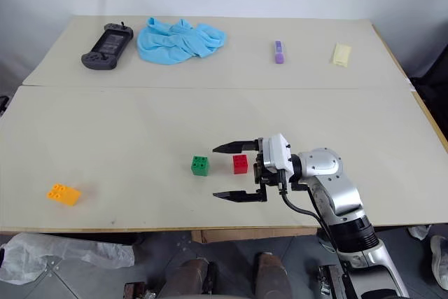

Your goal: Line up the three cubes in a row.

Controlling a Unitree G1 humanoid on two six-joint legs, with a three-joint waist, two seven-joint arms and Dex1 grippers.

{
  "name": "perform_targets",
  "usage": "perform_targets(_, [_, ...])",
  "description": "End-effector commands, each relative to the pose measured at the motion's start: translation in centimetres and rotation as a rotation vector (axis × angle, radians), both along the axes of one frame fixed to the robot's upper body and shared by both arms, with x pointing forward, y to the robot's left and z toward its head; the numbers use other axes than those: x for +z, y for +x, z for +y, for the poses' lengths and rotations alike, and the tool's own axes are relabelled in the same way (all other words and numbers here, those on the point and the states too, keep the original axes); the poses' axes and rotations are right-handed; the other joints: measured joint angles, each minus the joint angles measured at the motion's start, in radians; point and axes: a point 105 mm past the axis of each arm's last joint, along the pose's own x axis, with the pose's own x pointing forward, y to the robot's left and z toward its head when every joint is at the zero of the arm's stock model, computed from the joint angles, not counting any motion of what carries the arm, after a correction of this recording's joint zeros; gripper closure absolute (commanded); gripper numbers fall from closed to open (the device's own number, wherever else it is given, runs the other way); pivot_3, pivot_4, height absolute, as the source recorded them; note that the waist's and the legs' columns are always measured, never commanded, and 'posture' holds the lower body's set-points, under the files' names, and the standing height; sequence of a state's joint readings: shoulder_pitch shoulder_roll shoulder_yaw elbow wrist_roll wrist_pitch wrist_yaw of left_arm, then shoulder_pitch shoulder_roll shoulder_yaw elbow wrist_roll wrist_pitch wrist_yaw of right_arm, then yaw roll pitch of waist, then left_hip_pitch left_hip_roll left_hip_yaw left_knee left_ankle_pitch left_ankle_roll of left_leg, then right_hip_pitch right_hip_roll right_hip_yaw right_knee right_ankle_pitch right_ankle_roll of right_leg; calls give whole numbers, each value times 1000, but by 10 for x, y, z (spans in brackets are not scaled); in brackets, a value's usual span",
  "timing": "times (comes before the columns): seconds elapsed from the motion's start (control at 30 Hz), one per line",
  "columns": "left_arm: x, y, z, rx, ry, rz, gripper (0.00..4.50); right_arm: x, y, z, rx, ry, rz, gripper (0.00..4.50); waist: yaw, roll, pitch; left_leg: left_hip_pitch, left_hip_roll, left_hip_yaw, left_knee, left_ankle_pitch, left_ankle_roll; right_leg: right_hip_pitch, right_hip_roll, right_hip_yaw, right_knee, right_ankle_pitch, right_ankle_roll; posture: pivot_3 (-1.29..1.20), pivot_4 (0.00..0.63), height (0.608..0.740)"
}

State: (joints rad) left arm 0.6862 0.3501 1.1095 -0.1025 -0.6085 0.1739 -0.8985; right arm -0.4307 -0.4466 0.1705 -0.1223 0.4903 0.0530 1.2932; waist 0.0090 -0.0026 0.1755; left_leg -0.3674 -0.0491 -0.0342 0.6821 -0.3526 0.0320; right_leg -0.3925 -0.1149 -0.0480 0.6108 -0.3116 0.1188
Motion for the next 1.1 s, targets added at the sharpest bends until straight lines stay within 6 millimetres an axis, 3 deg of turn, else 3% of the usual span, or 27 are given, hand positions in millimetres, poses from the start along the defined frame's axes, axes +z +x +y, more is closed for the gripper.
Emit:
perform_targets(0.03, [1,11,-13,-89,31,11,17,6,0,0,-2,15,-33,0,4,0,0,0,0,0,0,0,0,0,0,0,0,0,0,0,150,740])
perform_targets(0.17, [1,46,-31,-219,31,26,17,0,-1,-2,2,-20,4,0,4,0,0,0,0,0,0,0,0,0,0,0,0,0,-1,0,150,740])
perform_targets(0.37, [8,83,-26,-276,79,-7,17,-5,-2,-2,0,-57,35,0,-15,1,0,0,0,-1,0,0,-1,-1,1,-1,2,0,-2,0,150,740])
perform_targets(0.6, [-4,112,-28,-327,75,66,17,-10,-5,-6,-17,-82,54,0,-18,1,0,-1,0,-1,0,-1,-1,-2,1,-1,2,0,-2,0,150,740])
perform_targets(0.73, [3,119,-23,-317,80,29,802,-10,-4,-5,-32,-72,50,0,-15,1,0,-1,0,-1,0,-1,-1,-2,1,-1,2,0,-2,0,150,740])
perform_targets(0.97, [11,128,-23,-448,139,67,2893,-10,2,-10,-72,-76,41,0,-12,1,1,-1,0,-1,0,-1,-1,-2,1,-2,2,0,-2,0,150,740])
perform_targets(1.03, [26,137,-30,-515,139,24,3041,-10,5,-13,-90,-85,36,0,-12,1,1,-1,0,-1,0,-1,-1,-2,1,-2,2,0,-2,0,150,740])
perform_targets(1.1, [53,153,-47,-627,177,-38,3041,-10,6,-17,-106,-92,37,0,-6,1,1,-1,0,-1,0,-1,-1,-2,1,-2,2,0,-2,0,150,740])
